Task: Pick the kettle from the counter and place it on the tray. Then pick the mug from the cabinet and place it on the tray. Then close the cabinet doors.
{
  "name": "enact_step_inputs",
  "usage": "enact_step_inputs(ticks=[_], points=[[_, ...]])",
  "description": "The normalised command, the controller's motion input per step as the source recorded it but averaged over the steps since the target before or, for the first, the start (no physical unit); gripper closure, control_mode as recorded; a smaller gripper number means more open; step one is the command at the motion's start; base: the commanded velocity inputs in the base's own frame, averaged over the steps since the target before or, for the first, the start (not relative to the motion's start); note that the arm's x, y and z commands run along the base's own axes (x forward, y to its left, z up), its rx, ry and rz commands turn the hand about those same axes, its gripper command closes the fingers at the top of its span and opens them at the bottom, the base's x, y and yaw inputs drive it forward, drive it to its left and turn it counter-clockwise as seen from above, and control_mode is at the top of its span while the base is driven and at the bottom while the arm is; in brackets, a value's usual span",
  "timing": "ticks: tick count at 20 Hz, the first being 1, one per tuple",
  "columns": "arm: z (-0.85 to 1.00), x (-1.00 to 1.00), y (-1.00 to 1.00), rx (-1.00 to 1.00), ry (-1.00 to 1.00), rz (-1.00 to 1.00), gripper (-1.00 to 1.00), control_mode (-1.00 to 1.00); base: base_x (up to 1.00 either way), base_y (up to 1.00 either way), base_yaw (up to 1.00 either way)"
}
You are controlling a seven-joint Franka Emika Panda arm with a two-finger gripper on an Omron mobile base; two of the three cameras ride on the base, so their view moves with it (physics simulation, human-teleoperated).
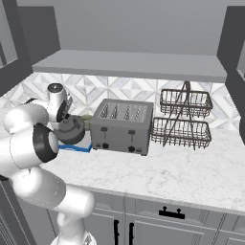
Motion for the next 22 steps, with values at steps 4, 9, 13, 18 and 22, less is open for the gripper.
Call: enact_step_inputs(ticks=[4,9,13,18,22], points=[[-0.27,0.21,0.11,0.0,0.0,0.04,1.0,-1.0,0.0,0.0,0.0],[-0.19,0.19,0.08,0.0,0.0,0.04,1.0,-1.0,0.0,0.0,0.0],[-0.16,0.07,0.02,0.0,0.01,0.01,1.0,-1.0,0.0,0.0,0.0],[-0.26,-0.02,0.01,0.0,0.02,0.0,-1.0,-1.0,0.0,0.0,0.0],[-0.12,-0.06,0.0,0.0,0.0,0.0,-1.0,-1.0,0.0,0.0,0.0]])
